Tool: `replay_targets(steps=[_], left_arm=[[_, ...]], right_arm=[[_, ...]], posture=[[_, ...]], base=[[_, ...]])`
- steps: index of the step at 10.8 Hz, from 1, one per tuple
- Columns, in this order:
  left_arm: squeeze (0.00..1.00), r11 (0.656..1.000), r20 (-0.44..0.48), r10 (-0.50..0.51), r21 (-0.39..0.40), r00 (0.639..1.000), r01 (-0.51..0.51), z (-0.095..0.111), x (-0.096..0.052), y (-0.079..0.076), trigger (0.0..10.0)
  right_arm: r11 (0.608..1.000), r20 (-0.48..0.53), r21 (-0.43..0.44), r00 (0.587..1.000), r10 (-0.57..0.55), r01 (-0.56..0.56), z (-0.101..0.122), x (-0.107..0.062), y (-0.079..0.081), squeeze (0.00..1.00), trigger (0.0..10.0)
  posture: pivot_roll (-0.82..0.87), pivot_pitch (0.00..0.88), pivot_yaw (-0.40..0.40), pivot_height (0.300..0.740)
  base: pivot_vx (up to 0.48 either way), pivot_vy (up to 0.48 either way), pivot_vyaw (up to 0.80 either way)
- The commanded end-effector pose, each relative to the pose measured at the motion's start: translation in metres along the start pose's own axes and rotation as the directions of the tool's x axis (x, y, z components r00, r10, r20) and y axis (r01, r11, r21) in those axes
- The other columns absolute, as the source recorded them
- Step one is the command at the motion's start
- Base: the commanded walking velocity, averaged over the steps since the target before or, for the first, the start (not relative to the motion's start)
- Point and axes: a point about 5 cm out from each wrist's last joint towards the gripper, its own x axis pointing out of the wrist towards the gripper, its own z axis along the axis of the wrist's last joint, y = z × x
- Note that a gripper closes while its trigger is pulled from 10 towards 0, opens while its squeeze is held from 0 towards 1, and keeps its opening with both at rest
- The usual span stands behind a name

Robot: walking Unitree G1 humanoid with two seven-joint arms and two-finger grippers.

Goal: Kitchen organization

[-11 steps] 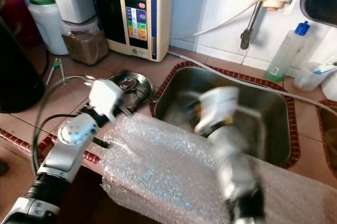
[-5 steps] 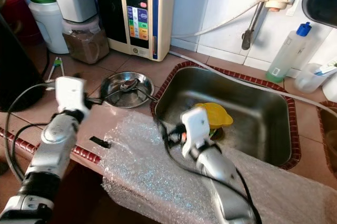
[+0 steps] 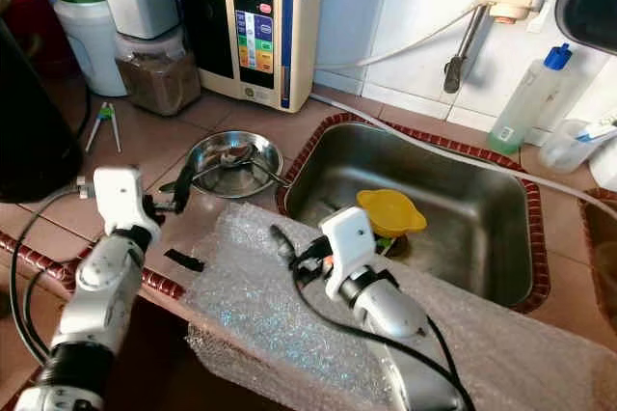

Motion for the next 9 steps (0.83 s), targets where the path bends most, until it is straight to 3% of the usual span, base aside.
replay_targets(steps=[1,4,5,7,9], left_arm=[[0.0,0.999,0.014,0.023,-0.031,1.0,-0.022,0.004,0.001,0.002,10.0],[0.0,0.988,-0.023,0.005,-0.154,1.0,-0.009,-0.001,0.001,-0.005,9.9],[0.0,0.977,-0.019,-0.003,-0.213,1.0,-0.001,0.0,0.002,-0.009,0.0],[0.0,0.957,-0.005,-0.043,-0.287,0.999,0.04,0.006,0.004,-0.019,0.0],[0.0,0.938,-0.006,-0.036,-0.344,0.999,0.032,0.007,0.006,-0.019,0.0]], right_arm=[[1.0,0.007,-0.002,1.0,0.005,-0.005,0.003,-0.002,0.0,0.0,10.0],[1.0,-0.006,-0.004,1.0,0.028,-0.028,0.001,-0.003,0.003,0.0,10.0],[0.999,-0.004,0.003,0.999,0.047,-0.047,0.002,-0.003,0.005,0.0,10.0],[0.997,-0.005,0.01,0.997,0.08,-0.08,0.001,-0.002,0.01,0.0,10.0],[0.997,-0.011,0.012,0.997,0.082,-0.082,0.0,-0.003,0.01,0.0,10.0]], posture=[[0.07,0.0,-0.044,0.74],[0.07,0.0,-0.042,0.74],[0.07,0.0,-0.042,0.74],[0.07,0.0,-0.039,0.74],[0.06,0.0,-0.038,0.74]], base=[[0.0,0.0,0.0],[0.0,0.0,0.0],[0.0,0.0,0.0],[0.0,0.0,0.0],[0.0,0.0,0.0]])
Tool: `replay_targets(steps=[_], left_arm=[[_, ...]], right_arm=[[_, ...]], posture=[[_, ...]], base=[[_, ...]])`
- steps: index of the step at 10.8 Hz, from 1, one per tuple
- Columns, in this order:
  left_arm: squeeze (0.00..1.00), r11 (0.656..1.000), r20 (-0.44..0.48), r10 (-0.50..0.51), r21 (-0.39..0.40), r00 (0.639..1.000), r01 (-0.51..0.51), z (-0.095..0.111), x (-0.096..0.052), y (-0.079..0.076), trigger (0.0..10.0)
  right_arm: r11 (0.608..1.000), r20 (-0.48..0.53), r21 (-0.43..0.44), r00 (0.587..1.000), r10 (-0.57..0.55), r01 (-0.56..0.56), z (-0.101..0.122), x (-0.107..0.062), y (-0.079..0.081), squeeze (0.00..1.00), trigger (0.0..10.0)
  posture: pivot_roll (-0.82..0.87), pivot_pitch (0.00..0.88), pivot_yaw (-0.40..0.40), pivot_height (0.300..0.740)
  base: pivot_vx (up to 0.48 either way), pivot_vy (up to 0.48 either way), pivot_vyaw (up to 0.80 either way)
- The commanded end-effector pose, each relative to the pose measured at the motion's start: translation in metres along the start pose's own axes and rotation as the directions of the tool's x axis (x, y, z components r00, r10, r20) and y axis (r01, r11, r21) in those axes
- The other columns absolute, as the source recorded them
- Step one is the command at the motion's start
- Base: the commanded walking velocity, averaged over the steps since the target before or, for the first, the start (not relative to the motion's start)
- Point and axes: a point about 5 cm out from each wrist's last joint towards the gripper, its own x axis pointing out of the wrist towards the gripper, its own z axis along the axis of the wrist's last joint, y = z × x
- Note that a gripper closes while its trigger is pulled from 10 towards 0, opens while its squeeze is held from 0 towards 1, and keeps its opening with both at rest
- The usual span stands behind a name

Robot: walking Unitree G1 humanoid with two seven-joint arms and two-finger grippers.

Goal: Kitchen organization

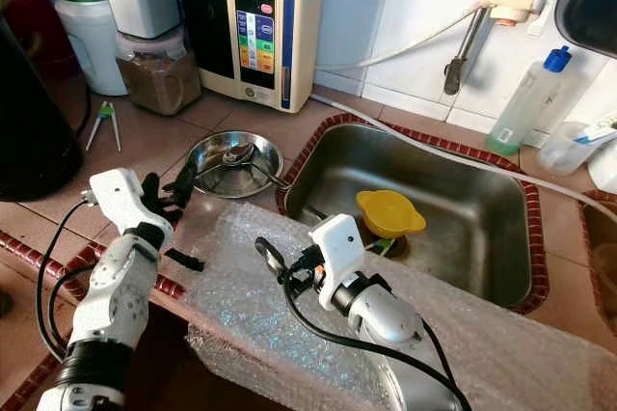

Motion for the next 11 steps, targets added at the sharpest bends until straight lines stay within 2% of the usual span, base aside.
replay_targets(steps=[1,3,6,11], left_arm=[[0.0,0.999,0.008,0.008,-0.039,1.0,-0.008,0.0059,0.0033,-0.0009,0.0],[0.0,0.995,-0.007,0.048,-0.09,0.999,-0.048,0.0067,0.0049,0.0029,0.0],[0.0,0.987,-0.038,0.043,-0.154,0.998,-0.049,0.0046,0.0052,0.0013,0.0],[0.0,0.98,-0.062,0.018,-0.196,0.998,-0.03,0.0043,0.0059,-0.005,0.0]], right_arm=[[1.0,0.005,-0.004,1.0,0.008,-0.008,0.003,-0.0017,0.0002,0.0,10.0],[1.0,0.002,-0.011,1.0,0.008,-0.008,0.0026,-0.0005,-0.0003,0.0,10.0],[1.0,-0.006,-0.018,1.0,0.02,-0.02,0.0018,-0.0006,0.0002,0.0,10.0],[0.999,-0.013,-0.027,1.0,0.018,-0.019,0.0005,-0.0007,-0.0003,0.0,10.0]], posture=[[0.06,0.0,-0.038,0.74],[0.07,0.0,-0.039,0.74],[0.07,0.0,-0.038,0.74],[0.06,0.0,-0.031,0.74]], base=[[0.0,0.0,0.0],[0.0,0.0,0.0],[0.0,0.0,0.0],[0.0,0.0,0.0]])
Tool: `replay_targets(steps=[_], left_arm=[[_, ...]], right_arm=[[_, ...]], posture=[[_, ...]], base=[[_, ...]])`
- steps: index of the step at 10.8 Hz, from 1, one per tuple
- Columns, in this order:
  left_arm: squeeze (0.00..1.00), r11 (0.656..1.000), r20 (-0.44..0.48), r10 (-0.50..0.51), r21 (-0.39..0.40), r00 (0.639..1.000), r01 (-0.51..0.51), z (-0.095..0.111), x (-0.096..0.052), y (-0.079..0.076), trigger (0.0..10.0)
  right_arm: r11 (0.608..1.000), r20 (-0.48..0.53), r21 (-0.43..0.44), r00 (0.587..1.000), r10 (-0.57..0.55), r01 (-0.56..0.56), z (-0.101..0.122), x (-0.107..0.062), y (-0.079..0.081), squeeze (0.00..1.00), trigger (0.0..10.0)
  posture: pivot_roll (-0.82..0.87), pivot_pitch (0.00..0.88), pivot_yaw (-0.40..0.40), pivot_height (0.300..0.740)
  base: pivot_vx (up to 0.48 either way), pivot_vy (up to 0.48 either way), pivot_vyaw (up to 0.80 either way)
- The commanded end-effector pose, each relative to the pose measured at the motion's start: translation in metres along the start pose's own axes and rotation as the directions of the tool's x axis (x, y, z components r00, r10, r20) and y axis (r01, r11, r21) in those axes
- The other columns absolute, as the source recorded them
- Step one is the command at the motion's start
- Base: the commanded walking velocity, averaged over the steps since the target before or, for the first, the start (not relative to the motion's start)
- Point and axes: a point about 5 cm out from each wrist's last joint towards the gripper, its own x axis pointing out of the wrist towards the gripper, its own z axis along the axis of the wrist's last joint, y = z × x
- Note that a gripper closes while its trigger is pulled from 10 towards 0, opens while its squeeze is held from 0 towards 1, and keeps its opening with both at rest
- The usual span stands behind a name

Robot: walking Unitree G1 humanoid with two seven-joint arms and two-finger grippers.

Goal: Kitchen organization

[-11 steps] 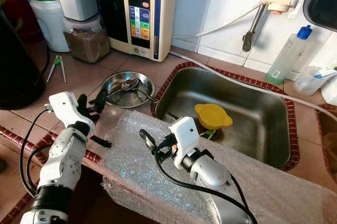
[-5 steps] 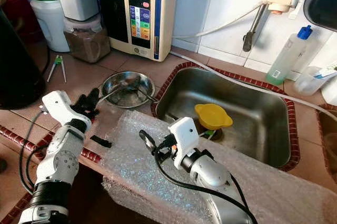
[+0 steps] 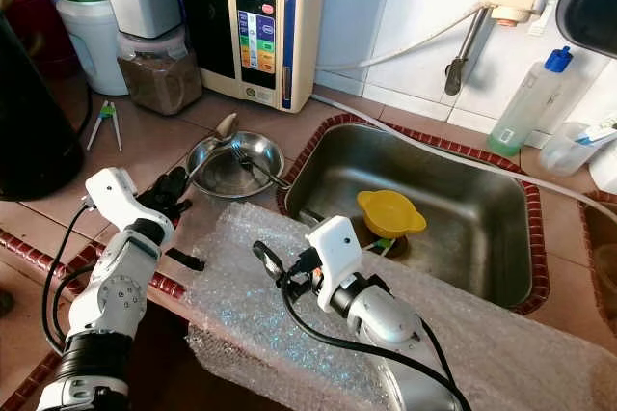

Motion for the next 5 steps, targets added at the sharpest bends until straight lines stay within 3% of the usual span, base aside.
replay_targets(steps=[1,5], left_arm=[[0.0,1.0,0.008,-0.003,-0.007,1.0,0.003,0.0049,0.0029,-0.0034,0.0],[0.0,0.999,0.05,-0.029,-0.025,0.998,0.03,0.0148,0.0038,-0.0096,0.0]], right_arm=[[1.0,0.002,-0.012,1.0,-0.008,0.008,0.0014,0.0003,-0.0027,0.0,10.0],[1.0,0.0,-0.02,1.0,-0.018,0.018,-0.0002,0.0018,-0.0051,0.0,10.0]], posture=[[0.07,0.0,-0.025,0.74],[0.07,0.0,-0.023,0.74]], base=[[0.0,0.0,0.0],[0.0,0.0,0.0]])
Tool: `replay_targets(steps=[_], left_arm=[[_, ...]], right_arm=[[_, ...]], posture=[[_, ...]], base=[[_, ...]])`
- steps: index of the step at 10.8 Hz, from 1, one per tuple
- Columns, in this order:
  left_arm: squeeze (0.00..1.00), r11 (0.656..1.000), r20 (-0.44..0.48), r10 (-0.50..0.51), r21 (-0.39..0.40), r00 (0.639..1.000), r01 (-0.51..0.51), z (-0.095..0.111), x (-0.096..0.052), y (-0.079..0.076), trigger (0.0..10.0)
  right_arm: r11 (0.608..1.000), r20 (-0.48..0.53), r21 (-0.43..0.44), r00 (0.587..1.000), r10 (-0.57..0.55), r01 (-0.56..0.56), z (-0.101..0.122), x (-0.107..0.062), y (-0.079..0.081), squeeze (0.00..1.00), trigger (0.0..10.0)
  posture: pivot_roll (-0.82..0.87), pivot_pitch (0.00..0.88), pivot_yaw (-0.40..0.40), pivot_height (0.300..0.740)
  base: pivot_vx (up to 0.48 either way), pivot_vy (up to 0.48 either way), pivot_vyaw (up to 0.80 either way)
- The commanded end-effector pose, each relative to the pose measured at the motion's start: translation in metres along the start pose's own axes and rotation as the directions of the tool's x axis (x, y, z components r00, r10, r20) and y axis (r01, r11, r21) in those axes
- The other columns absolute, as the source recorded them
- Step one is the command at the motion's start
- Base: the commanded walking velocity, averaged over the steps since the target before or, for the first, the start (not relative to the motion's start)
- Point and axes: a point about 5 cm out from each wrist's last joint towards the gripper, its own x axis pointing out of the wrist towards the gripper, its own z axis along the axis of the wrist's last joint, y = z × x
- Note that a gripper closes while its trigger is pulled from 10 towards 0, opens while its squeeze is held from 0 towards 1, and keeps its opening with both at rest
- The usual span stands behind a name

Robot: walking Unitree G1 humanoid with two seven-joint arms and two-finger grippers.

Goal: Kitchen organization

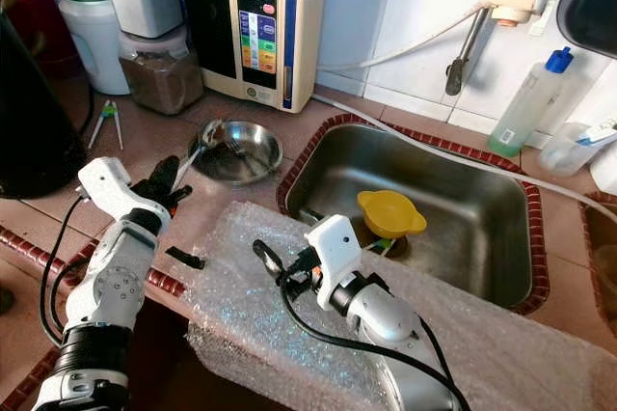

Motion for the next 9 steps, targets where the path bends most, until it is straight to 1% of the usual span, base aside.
replay_targets(steps=[1,4,5,6,7,8,9], left_arm=[[0.0,1.0,0.022,-0.028,0.002,0.999,0.028,0.005,0.001,-0.007,0.0],[0.0,0.986,0.068,-0.167,0.021,0.984,0.166,0.01,-0.001,-0.026,0.0],[0.0,0.979,0.081,-0.201,-0.025,0.976,0.204,0.013,-0.001,-0.03,0.0],[0.0,0.96,0.089,-0.267,-0.056,0.959,0.273,0.016,-0.003,-0.038,0.0],[0.0,0.927,0.067,-0.357,-0.098,0.932,0.362,0.015,-0.005,-0.047,0.0],[0.0,0.907,0.032,-0.405,-0.115,0.914,0.406,0.011,-0.007,-0.051,0.0],[0.0,0.877,-0.013,-0.467,-0.14,0.884,0.461,0.003,-0.011,-0.058,0.0]], right_arm=[[1.0,0.0,-0.015,1.0,-0.014,0.014,0.001,0.0,-0.004,0.0,10.0],[1.0,-0.009,-0.025,1.0,-0.017,0.016,-0.001,0.0,-0.004,0.0,10.0],[0.999,-0.009,-0.035,1.0,-0.026,0.026,-0.001,0.001,-0.006,0.0,10.0],[0.996,0.012,-0.053,0.998,-0.065,0.066,0.002,0.001,-0.012,0.0,10.0],[0.991,0.063,-0.045,0.99,-0.124,0.127,0.011,0.003,-0.021,0.0,10.0],[0.986,0.121,-0.013,0.98,-0.161,0.163,0.023,0.004,-0.028,0.0,10.0],[0.983,0.188,0.071,0.966,-0.177,0.167,0.036,0.006,-0.031,0.0,10.0]], posture=[[0.07,0.0,-0.025,0.74],[0.07,0.0,-0.031,0.74],[0.08,0.0,-0.034,0.74],[0.08,0.0,-0.037,0.74],[0.08,0.0,-0.037,0.74],[0.08,0.0,-0.037,0.74],[0.08,0.0,-0.039,0.74]], base=[[0.0,0.0,0.0],[0.0,0.0,0.0],[0.0,0.0,0.0],[0.0,0.0,0.0],[0.0,0.0,0.0],[0.0,0.0,0.0],[0.0,0.0,0.0]])
